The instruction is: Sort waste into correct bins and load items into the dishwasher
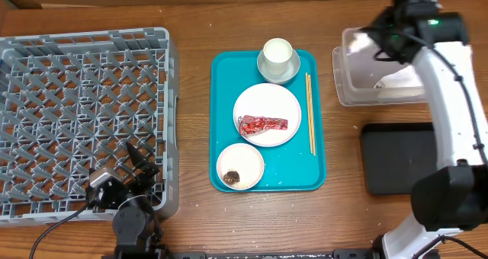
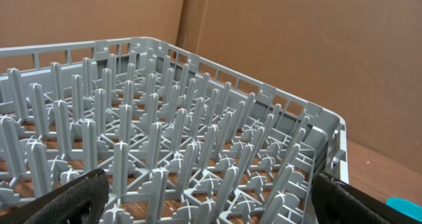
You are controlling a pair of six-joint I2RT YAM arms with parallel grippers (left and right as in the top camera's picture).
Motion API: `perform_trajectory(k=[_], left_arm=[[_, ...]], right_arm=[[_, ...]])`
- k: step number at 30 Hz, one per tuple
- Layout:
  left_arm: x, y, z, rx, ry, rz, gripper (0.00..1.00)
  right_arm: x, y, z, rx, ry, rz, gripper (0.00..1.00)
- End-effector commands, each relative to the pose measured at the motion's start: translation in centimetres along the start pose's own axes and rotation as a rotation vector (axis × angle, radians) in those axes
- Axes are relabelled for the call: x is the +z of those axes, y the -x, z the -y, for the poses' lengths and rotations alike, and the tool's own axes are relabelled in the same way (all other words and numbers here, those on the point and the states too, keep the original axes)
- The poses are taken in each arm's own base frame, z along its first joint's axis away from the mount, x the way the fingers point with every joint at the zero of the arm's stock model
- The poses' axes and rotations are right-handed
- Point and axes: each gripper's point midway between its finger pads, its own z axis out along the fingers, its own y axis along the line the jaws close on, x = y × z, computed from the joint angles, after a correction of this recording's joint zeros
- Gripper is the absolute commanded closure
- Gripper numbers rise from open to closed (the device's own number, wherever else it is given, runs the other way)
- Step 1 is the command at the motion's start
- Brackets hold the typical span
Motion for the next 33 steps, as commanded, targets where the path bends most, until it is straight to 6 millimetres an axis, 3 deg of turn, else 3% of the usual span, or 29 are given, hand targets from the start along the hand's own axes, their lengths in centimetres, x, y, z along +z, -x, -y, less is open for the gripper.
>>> perform_trajectory(k=[1,2,5,7,11,13,16,21,26,33], left_arm=[[0.0,-0.1,-0.3,-0.014,0.014,0.0,0.0],[0.0,-0.1,-0.3,-0.014,0.014,0.0,0.0],[0.0,-0.1,-0.3,-0.014,0.014,0.0,0.0],[0.0,-0.1,-0.3,-0.014,0.014,0.0,0.0],[0.0,-0.1,-0.3,-0.014,0.014,0.0,0.0],[0.0,-0.1,-0.3,-0.014,0.014,0.0,0.0],[0.0,-0.1,-0.3,-0.014,0.014,0.0,0.0],[0.0,-0.1,-0.3,-0.014,0.014,0.0,0.0],[0.0,-0.1,-0.3,-0.014,0.014,0.0,0.0],[0.0,-0.1,-0.3,-0.014,0.014,0.0,0.0]], right_arm=[[1.5,-0.3,0.7,0.049,-0.002,-0.055,0.09],[1.6,-0.3,0.9,0.053,-0.005,-0.063,0.02],[1.6,-0.9,1.2,0.048,-0.002,-0.104,0.0],[1.2,-2.2,-0.7,-0.054,0.111,-0.18,0.0],[-1.8,-8.3,-6.4,-0.379,0.476,-0.402,0.01],[-2.5,-11.0,-7.1,-0.446,0.48,-0.456,0.01],[-2.5,-14.7,-7.6,-0.529,0.423,-0.489,0.01],[-2.0,-24.0,-9.0,-0.73,0.396,-0.545,0.0],[0.7,-28.7,-8.9,-0.813,0.299,-0.421,0.0],[2.0,-31.8,-7.2,-0.681,0.21,-0.429,0.0]])
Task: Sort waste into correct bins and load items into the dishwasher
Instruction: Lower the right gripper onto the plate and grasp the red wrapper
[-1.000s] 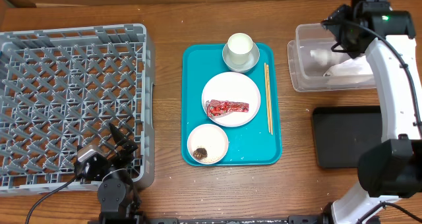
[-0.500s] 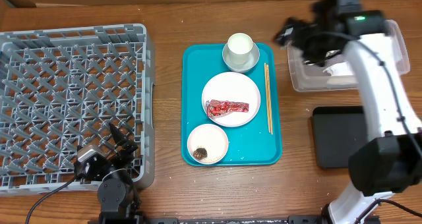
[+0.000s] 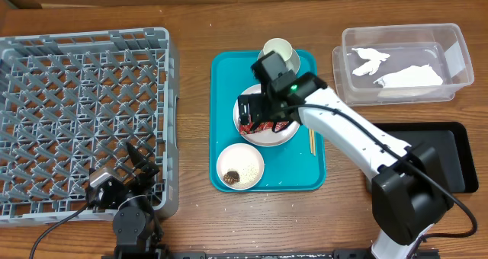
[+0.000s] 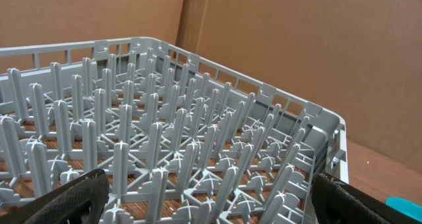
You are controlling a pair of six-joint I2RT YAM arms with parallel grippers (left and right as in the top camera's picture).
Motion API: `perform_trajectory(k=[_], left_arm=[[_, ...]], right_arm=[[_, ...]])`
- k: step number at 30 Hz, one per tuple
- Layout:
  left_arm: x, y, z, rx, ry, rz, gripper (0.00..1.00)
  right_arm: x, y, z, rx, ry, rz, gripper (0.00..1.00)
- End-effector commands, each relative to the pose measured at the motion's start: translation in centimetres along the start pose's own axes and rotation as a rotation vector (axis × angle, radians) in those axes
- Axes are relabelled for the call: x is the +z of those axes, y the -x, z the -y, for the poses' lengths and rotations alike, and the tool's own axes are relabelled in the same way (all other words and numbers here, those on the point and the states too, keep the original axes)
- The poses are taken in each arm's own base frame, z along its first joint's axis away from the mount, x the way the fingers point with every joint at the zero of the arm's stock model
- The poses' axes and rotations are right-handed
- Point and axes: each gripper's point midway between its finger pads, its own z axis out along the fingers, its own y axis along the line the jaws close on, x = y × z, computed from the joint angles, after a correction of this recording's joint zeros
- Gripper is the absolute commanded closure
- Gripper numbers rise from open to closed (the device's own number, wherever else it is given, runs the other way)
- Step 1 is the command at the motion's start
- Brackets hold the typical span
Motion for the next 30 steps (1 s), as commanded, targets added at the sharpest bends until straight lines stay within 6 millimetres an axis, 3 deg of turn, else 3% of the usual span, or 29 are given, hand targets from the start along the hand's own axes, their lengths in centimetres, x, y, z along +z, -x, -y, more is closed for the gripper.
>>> perform_trajectory(k=[1,4,8,15,17,18,20,25,30], left_arm=[[0.0,-0.2,-0.3,-0.014,0.015,0.0,0.0],[0.0,-0.2,-0.3,-0.014,0.015,0.0,0.0],[0.0,-0.2,-0.3,-0.014,0.015,0.0,0.0],[0.0,-0.2,-0.3,-0.014,0.014,-0.001,0.0],[0.0,-0.1,-0.3,-0.014,0.014,0.0,0.0],[0.0,-0.1,-0.3,-0.014,0.014,0.0,0.0],[0.0,-0.2,-0.3,-0.014,0.015,0.0,0.0],[0.0,-0.2,-0.3,-0.014,0.015,0.0,0.0],[0.0,-0.2,-0.3,-0.014,0.014,-0.001,0.0]], right_arm=[[0.6,-0.2,1.8,0.187,-0.072,0.026,0.01],[1.3,-1.3,2.5,0.283,-0.09,0.005,0.07],[2.1,-2.2,3.8,0.349,-0.136,0.004,0.09],[1.9,-0.8,4.9,0.322,-0.147,0.047,0.09],[1.8,-0.8,5.4,0.384,-0.154,0.044,0.2],[1.8,-1.3,5.7,0.472,-0.168,0.034,0.31],[1.8,-2.0,6.1,0.618,-0.189,0.023,0.4],[1.8,-2.5,5.7,0.799,-0.194,0.032,0.4],[1.9,-2.2,5.5,0.947,-0.193,0.073,0.34]])
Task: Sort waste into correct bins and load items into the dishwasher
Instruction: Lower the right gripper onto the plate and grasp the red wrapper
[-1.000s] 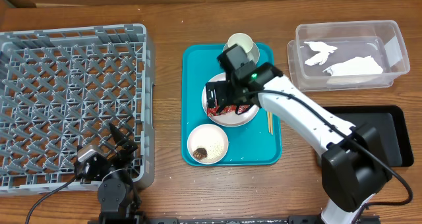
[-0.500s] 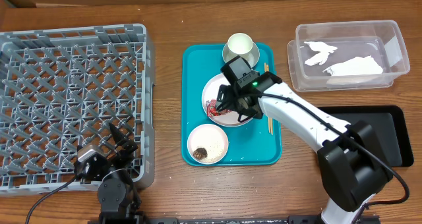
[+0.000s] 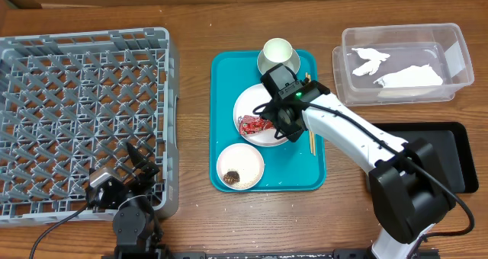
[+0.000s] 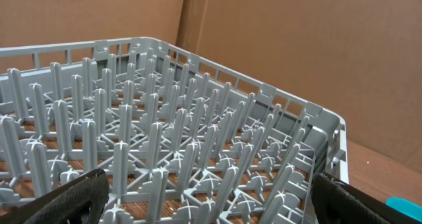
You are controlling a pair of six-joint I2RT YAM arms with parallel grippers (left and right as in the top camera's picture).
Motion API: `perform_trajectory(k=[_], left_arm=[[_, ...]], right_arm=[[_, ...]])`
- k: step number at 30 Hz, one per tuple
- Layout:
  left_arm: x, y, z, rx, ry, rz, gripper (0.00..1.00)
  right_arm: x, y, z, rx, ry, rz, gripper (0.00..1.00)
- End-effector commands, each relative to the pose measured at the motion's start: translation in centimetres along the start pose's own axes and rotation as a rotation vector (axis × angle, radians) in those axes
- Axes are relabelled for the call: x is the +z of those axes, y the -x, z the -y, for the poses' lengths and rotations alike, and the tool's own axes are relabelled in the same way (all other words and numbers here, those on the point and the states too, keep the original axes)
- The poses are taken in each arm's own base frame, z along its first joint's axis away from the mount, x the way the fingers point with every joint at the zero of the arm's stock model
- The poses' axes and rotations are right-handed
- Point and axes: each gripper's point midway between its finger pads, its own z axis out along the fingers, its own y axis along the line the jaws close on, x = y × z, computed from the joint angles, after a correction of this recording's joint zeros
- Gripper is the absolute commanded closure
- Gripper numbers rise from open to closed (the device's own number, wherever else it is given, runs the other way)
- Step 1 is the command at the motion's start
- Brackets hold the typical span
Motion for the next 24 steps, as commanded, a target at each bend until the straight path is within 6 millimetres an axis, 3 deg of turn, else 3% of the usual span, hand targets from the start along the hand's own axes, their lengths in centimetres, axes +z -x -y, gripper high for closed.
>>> perform_trajectory(k=[1,9,12,14,18,22,24], left_arm=[[0.0,-0.1,-0.3,-0.014,0.014,0.0,0.0],[0.0,-0.1,-0.3,-0.014,0.014,0.0,0.0],[0.0,-0.1,-0.3,-0.014,0.014,0.0,0.0],[0.0,-0.1,-0.3,-0.014,0.014,0.0,0.0],[0.0,-0.1,-0.3,-0.014,0.014,0.0,0.0],[0.0,-0.1,-0.3,-0.014,0.014,0.0,0.0],[0.0,-0.1,-0.3,-0.014,0.014,0.0,0.0]], right_arm=[[0.0,0.4,-0.2,0.195,0.007,0.037,0.33],[3.1,0.0,0.1,0.265,-0.031,0.017,0.35],[3.7,-0.2,-0.1,0.266,-0.026,-0.005,0.48],[3.6,-0.1,-0.5,0.262,-0.013,-0.001,0.69],[2.2,0.8,-1.7,0.198,0.015,0.008,0.96],[-1.1,2.8,-3.5,0.148,0.068,0.045,0.96],[-3.7,4.4,-4.8,0.11,0.115,0.083,0.96]])
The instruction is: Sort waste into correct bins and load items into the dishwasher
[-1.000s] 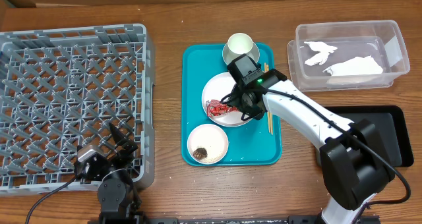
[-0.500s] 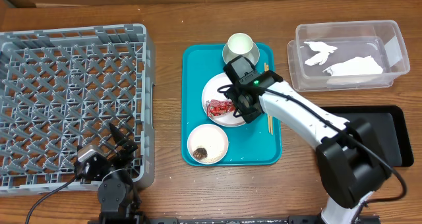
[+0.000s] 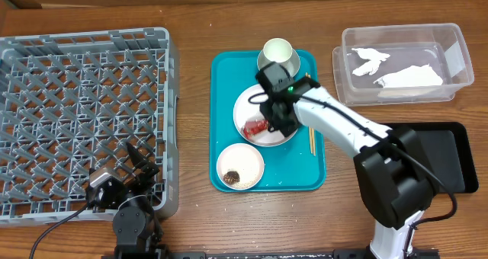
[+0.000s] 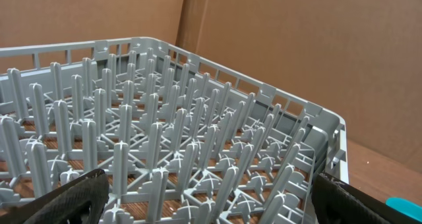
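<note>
A red snack wrapper (image 3: pixel 254 127) lies on the white plate (image 3: pixel 248 103) in the teal tray (image 3: pixel 305 175). My right gripper (image 3: pixel 268 126) is down on the wrapper's right end; the wrist hides its fingers, so I cannot tell whether they have closed. A pale cup (image 3: pixel 277 55) stands at the tray's far end. A small bowl (image 3: pixel 226 161) with dark food scraps sits at the near end, and chopsticks (image 3: pixel 311 141) lie along the tray's right side. My left gripper (image 3: pixel 141 166) (image 4: pixel 211 197) rests open over the near right corner of the grey dish rack (image 3: pixel 172 122) (image 4: pixel 165 138).
A clear plastic bin (image 3: pixel 339 76) holding white paper scraps stands at the back right. A black bin (image 3: pixel 450 156) sits in front of it, partly under my right arm. The dish rack fills the left side of the wooden table.
My right gripper has dropped onto the wrapper's right end, and the wrapper now shows shorter and slightly shifted on the plate. The left arm has not moved.
My right gripper was first over the clear bin at the back right. It then stood above the plate with the wrapper, then closer over the wrapper, and now sits on the wrapper's right end. The left gripper stayed open at the rack throughout.
</note>
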You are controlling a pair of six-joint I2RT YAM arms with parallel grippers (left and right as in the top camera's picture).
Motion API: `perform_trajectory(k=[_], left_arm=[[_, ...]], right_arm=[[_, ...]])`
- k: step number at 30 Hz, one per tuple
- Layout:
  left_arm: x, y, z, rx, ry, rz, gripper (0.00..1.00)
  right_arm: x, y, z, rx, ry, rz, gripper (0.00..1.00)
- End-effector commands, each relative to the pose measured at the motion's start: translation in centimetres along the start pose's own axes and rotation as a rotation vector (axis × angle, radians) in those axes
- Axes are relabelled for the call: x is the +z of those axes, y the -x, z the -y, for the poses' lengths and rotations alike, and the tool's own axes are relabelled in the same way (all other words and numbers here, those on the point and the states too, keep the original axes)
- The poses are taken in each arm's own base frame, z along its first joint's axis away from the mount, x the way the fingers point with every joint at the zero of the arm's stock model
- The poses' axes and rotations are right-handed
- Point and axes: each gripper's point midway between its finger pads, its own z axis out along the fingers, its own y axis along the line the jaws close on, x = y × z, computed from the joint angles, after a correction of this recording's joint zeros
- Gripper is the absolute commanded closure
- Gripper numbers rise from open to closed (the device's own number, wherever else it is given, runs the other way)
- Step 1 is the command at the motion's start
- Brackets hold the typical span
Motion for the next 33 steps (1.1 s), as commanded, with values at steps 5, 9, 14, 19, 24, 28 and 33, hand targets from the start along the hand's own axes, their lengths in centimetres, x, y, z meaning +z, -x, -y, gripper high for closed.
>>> perform_trajectory(k=[5,9,14,19,24,28,33], left_arm=[[0.0,-0.2,-0.3,-0.014,0.014,-0.001,0.0],[0.0,-0.2,-0.3,-0.014,0.015,0.0,0.0],[0.0,-0.2,-0.3,-0.014,0.014,-0.001,0.0],[0.0,-0.2,-0.3,-0.014,0.014,-0.001,0.0],[0.0,-0.2,-0.3,-0.014,0.015,0.0,0.0],[0.0,-0.2,-0.3,-0.014,0.015,0.0,0.0],[0.0,-0.1,-0.3,-0.014,0.014,0.0,0.0]], right_arm=[[-12.9,8.9,-4.3,-0.004,0.201,0.237,0.96],[-18.4,15.6,-1.6,0.1,0.196,0.391,0.96],[-19.7,22.7,2.6,0.221,0.174,0.44,0.96],[-18.1,28.2,4.4,0.232,0.175,0.454,0.95],[-16.1,31.9,4.4,0.116,0.198,0.462,0.48],[-15.6,31.5,4.3,0.007,0.218,0.401,0.0],[-17.5,28.2,1.5,-0.163,0.386,0.278,0.0]])
